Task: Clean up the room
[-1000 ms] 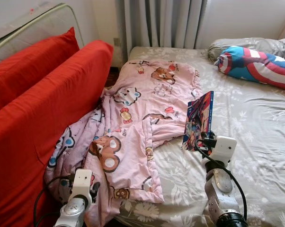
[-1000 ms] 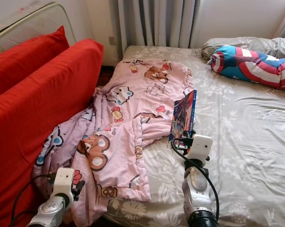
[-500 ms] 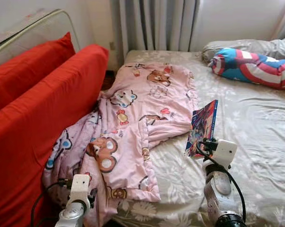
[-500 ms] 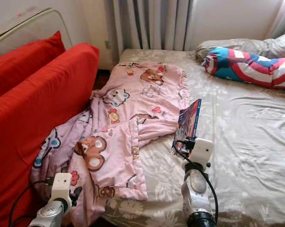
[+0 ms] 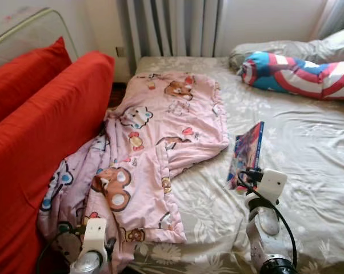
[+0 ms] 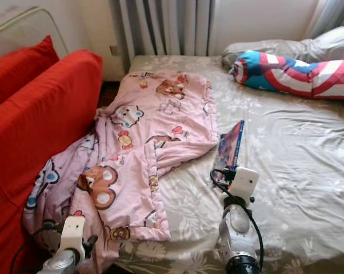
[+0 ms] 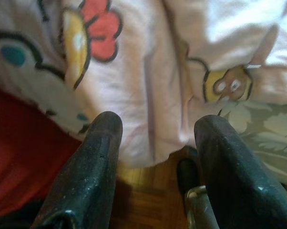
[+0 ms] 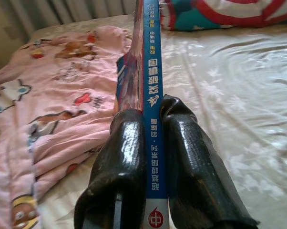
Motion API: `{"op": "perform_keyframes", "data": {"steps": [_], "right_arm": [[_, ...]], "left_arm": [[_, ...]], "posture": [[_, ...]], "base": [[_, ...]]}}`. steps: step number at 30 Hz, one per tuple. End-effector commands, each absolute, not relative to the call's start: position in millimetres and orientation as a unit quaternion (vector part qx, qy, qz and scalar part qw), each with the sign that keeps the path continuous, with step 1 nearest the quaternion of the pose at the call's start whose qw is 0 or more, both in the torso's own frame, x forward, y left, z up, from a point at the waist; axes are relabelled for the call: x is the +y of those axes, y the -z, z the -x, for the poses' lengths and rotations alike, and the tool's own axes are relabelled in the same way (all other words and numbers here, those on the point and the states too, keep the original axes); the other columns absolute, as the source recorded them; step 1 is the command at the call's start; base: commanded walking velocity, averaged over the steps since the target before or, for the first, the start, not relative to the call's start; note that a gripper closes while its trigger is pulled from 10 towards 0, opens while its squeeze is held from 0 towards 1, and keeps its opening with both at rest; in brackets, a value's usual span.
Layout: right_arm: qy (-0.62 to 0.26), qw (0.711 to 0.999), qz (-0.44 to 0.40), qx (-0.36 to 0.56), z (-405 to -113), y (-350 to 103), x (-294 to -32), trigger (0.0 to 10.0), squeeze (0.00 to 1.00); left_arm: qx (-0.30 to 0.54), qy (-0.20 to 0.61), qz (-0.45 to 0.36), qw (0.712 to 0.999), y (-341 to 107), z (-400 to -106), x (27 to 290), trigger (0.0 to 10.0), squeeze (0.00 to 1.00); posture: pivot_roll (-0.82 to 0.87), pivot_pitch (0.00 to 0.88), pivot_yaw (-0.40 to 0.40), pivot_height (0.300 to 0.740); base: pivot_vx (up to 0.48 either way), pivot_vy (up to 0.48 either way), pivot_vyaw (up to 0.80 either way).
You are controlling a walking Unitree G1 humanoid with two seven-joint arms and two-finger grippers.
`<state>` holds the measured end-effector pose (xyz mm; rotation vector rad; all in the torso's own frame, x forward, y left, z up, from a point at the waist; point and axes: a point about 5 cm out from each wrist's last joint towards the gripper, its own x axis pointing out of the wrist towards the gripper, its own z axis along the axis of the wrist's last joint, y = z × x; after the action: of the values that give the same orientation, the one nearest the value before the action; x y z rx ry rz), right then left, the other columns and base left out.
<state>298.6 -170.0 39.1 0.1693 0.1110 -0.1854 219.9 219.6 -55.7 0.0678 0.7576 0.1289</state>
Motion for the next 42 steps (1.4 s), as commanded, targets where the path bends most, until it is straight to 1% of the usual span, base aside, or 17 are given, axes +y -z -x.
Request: {"op": "perform_keyframes", "data": {"steps": [1,13,19,32,42], "right_arm": [[0.082,0.993,-0.08,0.021,-306.4,-53.2,-167.4,10.0,0.0],[0.084,0.993,-0.08,0.023,-305.8,-52.7,-166.2,10.0,0.0],[0.081,0.993,-0.085,0.023,-306.3,-52.6,-164.9,10.0,0.0],[0.076,0.994,-0.079,0.022,-306.1,-52.7,-162.9,10.0,0.0],[0.074,0.994,-0.081,0.022,-306.8,-53.0,-161.1,10.0,0.0]], "left_arm": [[0.382,-0.079,-0.028,0.92,58.7,-214.2,224.7,10.0,0.0],[0.382,-0.068,-0.039,0.921,59.9,-212.4,222.4,10.0,0.0],[0.382,-0.065,-0.042,0.921,60.3,-211.9,221.5,10.0,0.0],[0.383,-0.057,-0.043,0.921,61.7,-210.7,217.8,10.0,0.0],[0.383,-0.056,-0.043,0.921,61.8,-210.6,217.3,10.0,0.0]], "posture": [[-0.07,0.067,0.016,0.74],[-0.07,0.067,0.012,0.74],[-0.07,0.061,0.013,0.74],[-0.07,0.042,0.012,0.74],[-0.07,0.042,0.009,0.74]], "base": [[0.0,0.0,0.0],[0.0,0.0,0.0],[0.0,-0.353,-0.65],[0.0,-0.387,0.0],[0.0,-0.406,0.0]]}}
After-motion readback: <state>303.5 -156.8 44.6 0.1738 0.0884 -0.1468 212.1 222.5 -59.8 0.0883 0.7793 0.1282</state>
